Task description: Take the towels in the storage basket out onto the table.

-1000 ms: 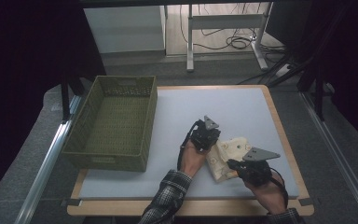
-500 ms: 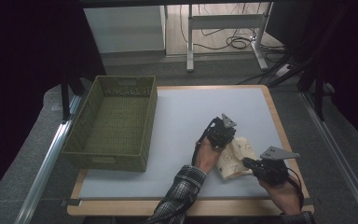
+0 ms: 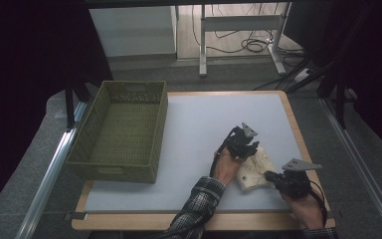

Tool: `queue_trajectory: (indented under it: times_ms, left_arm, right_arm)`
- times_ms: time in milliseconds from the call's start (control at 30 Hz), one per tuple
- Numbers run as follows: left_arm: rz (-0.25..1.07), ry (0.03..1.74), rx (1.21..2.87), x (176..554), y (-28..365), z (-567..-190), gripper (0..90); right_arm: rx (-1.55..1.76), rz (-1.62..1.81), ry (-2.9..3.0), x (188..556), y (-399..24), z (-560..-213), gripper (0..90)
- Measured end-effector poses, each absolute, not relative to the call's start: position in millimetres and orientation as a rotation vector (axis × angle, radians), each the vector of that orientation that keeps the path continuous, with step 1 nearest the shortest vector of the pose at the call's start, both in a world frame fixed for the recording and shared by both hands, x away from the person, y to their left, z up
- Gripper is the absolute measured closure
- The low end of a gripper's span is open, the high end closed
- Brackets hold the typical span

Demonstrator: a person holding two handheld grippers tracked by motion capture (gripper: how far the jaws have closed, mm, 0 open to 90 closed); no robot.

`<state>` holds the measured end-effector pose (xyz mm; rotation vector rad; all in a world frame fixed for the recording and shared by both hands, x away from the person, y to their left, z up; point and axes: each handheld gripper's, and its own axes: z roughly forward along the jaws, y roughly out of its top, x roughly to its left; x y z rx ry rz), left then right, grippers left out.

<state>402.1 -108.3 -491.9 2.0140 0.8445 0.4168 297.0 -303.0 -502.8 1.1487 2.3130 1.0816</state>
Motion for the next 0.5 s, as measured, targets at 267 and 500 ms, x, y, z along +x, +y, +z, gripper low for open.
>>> queue_trajectory:
  times_ms: [267, 500]
  left_arm:
    - [0.416, 0.839, 1.980, 387.2, -84.4, -483.2, 40.9]
    - [0.427, 0.794, 2.027, 365.2, -69.7, -487.3, 34.8]
  right_arm:
    - [1.176, 1.067, 2.304, 300.0, -307.3, -508.8, 84.9]
    - [1.182, 1.051, 2.247, 293.3, -316.3, -493.9, 75.3]
